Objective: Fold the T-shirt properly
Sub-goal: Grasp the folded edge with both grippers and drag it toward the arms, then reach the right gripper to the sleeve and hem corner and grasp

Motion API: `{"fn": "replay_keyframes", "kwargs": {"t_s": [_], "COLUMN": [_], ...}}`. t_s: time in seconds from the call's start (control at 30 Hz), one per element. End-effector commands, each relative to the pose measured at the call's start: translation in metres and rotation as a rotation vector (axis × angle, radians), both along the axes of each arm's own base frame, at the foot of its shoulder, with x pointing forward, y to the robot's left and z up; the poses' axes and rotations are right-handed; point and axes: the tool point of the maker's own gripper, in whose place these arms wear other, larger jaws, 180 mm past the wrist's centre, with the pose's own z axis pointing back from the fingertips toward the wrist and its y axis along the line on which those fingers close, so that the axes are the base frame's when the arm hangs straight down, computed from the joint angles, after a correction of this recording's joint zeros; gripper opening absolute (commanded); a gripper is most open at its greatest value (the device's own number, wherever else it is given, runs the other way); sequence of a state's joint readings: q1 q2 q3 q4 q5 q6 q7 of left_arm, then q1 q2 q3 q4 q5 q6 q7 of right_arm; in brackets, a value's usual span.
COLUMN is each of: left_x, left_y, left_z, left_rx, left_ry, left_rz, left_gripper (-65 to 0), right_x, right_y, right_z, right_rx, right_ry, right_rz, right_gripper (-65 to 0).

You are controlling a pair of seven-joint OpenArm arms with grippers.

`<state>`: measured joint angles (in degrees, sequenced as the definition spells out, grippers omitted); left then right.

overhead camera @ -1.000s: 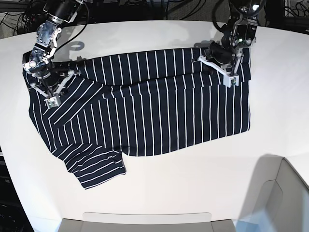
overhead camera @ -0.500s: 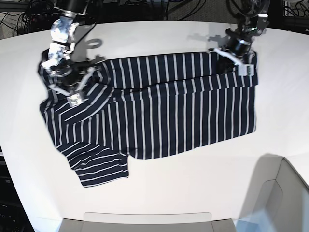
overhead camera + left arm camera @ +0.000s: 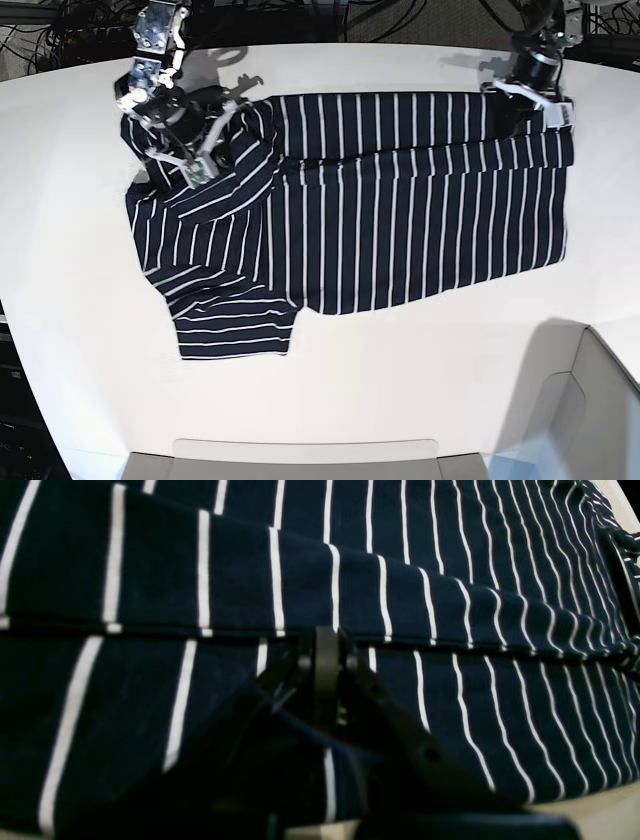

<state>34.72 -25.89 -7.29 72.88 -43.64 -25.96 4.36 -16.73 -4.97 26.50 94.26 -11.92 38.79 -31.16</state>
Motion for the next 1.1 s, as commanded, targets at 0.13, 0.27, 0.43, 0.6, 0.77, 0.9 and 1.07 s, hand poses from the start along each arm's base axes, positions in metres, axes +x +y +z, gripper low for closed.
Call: {"fn": "replay_keyframes", "kwargs": {"t_s": [0.13, 0.27, 0.43, 0.6, 0.77, 0.9, 1.07], "left_x": [-0.112, -0.115, -0.122, -0.105, -0.057, -0.024, -0.003], "left_y": [0.034, 0.035, 0.037, 0.049, 0.039, 0.011, 0.001], "left_z": [-0.05, -0.049, -0.048, -0.016, 0.041, 0.073, 0.1], "left_rx": [0.125, 0.128, 0.132, 0.173, 0.224, 0.221, 0.228], "left_ry": [0.485, 0.49, 0.502, 0.413, 0.235, 0.138, 0.093], "left_rz": [0.003, 0.003, 0.008, 0.019, -0.035, -0.103, -0.1], "left_gripper": [-65.0, -65.0, -65.0, -65.0, -65.0, -65.0, -65.0], "right_x": [-0.033, -0.042, -0.049, -0.047, -0.016, 0.002, 0.025], "right_y": [-0.066, -0.08, -0.09, -0.089, -0.079, -0.07, -0.07], "right_z": [-0.02, -0.021, -0.018, -0.004, 0.033, 0.073, 0.116], "right_rx": [-0.202, -0.219, -0.233, -0.248, -0.228, -0.22, -0.187], "right_ry": [0.156, 0.172, 0.175, 0.135, 0.0, -0.128, -0.273], "right_rz": [-0.062, -0.091, -0.116, -0.114, -0.129, -0.137, -0.194], "right_gripper": [-63.1, -63.1, -63.1, -63.1, -63.1, -63.1, -63.1]}}
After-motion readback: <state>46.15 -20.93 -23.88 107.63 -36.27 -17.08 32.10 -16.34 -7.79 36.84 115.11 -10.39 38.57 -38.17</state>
